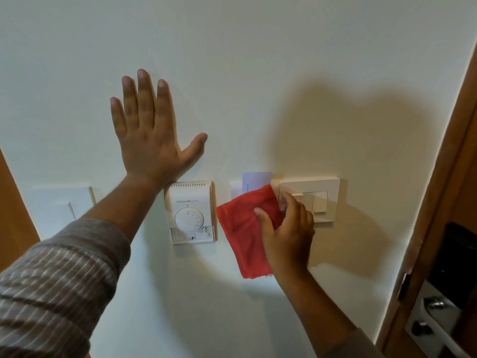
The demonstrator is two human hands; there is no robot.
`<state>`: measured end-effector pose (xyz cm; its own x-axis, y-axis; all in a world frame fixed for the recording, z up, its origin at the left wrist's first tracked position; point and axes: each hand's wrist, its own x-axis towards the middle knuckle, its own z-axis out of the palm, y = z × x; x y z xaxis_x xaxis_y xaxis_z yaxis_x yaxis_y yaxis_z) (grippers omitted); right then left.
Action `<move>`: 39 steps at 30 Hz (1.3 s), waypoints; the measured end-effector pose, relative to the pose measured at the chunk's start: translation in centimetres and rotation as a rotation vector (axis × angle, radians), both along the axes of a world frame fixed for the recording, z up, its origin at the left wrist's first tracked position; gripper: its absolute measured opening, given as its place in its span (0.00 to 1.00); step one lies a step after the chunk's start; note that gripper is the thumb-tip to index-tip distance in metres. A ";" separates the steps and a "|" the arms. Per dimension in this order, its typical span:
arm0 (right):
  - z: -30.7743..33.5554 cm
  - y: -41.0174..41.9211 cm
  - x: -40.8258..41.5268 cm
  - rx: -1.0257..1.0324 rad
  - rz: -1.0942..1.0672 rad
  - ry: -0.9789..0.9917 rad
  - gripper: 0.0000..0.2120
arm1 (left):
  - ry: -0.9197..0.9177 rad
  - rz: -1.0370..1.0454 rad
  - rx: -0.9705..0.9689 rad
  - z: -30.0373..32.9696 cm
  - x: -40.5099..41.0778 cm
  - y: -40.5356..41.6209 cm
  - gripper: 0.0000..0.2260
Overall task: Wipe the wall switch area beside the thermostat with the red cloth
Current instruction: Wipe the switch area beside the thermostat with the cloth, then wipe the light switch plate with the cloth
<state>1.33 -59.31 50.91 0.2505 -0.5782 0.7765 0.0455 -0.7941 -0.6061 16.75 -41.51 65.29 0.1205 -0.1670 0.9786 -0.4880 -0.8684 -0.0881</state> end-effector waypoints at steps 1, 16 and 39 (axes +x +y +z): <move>0.0 -0.3 -0.1 0.075 0.040 0.046 0.19 | 0.007 0.001 0.002 0.0 0.0 0.0 0.45; -0.6 10.7 -4.6 0.484 0.601 0.082 0.10 | 0.885 -0.760 -0.379 -16.8 -13.2 8.1 0.19; -21.7 34.4 -3.5 0.884 0.766 0.795 0.27 | 1.960 -0.740 -0.948 -36.7 -12.9 32.0 0.09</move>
